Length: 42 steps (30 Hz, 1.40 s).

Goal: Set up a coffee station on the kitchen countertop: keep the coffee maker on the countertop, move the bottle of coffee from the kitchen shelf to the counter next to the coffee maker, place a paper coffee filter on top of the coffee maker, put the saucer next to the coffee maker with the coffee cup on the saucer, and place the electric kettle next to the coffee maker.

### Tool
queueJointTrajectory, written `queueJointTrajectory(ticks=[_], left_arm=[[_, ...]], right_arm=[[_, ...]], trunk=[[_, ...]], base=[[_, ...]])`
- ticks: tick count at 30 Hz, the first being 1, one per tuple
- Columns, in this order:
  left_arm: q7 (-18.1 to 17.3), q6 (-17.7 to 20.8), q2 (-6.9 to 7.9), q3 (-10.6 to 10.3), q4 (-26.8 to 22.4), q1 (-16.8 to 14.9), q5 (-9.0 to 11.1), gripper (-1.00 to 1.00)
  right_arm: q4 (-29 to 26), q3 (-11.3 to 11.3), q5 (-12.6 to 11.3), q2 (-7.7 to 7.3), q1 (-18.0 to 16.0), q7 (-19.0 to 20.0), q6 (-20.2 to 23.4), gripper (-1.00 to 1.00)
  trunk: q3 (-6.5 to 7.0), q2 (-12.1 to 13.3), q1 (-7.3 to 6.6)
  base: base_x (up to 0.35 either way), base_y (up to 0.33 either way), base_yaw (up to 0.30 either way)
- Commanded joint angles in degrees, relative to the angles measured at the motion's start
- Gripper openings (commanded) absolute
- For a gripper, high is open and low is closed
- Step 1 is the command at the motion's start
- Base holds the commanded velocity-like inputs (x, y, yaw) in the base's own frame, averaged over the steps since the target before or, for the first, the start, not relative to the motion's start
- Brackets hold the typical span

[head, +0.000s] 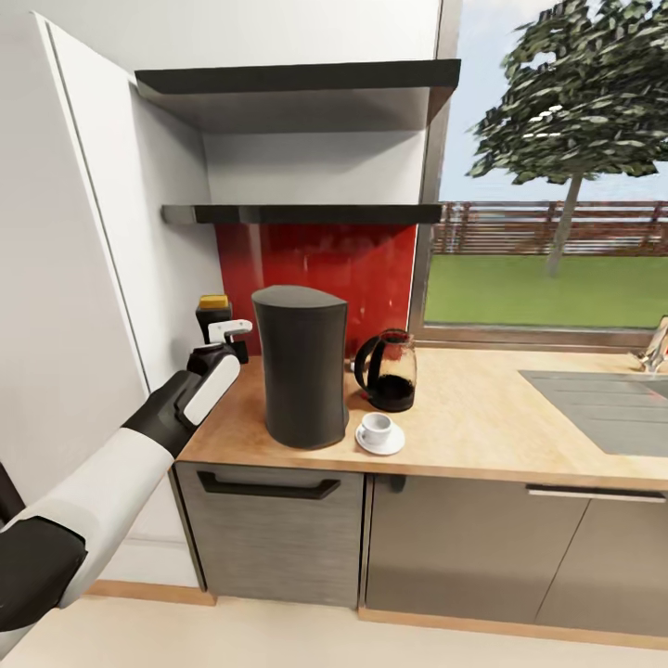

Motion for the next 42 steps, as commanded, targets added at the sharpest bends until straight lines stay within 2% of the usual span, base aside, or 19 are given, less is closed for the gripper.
queueJointTrajectory(ticks=[1,8,22,26,28,32,35,42], left_arm=[[0.5,0.0,0.08,-0.3,-0.1,-0.1,0.4,-1.00],[0.5,-0.1,0.07,-1.0,-0.1,0.0,0.5,-1.00],[0.5,-0.2,0.07,-1.1,1.4,0.6,0.6,-1.00],[0.4,-2.5,0.07,-1.2,1.9,0.6,0.8,-1.00],[0.4,-3.2,0.07,-2.4,2.4,0.6,0.8,-1.00],[-0.3,-4.4,0.00,-3.1,4.2,0.8,0.8,-1.00],[-1.4,-4.6,-0.10,-3.1,4.4,0.8,0.8,-1.00],[-1.7,-4.6,-0.23,-3.2,4.4,0.9,0.8,-1.00]], right_arm=[[-0.1,-0.5,0.4,0.01,0.0,0.3,-0.2,1.00],[-0.1,-0.5,0.4,0.01,-0.1,0.3,-0.2,1.00],[-0.1,-0.5,0.4,0.01,0.0,0.3,-0.2,1.00],[-0.1,-0.5,0.4,0.01,-0.1,0.3,-0.2,1.00],[-0.1,-0.5,0.4,0.01,-0.1,0.3,-0.2,1.00],[-0.1,-0.5,0.4,0.01,0.0,0.3,-0.2,1.00],[-0.1,-0.5,0.4,0.01,0.0,0.3,-0.2,1.00],[-0.1,-0.5,0.4,0.01,0.0,0.3,-0.2,1.00]], trunk=[[-0.26,-0.5,0.23],[-1.52,-3.3,1.77],[-4.03,-8.9,4.84],[-4.75,-10.5,5.72],[-5.11,-11.3,6.16],[-5.83,-12.9,7.04],[-6.37,-14.1,7.70],[-7.62,-16.9,9.24]], base=[[0.000,0.000,0.000],[0.000,0.000,0.000],[0.000,0.000,0.000],[0.000,0.000,0.000],[0.000,0.000,0.000],[0.000,0.000,0.000],[0.000,0.000,0.000],[0.000,0.000,0.000]])
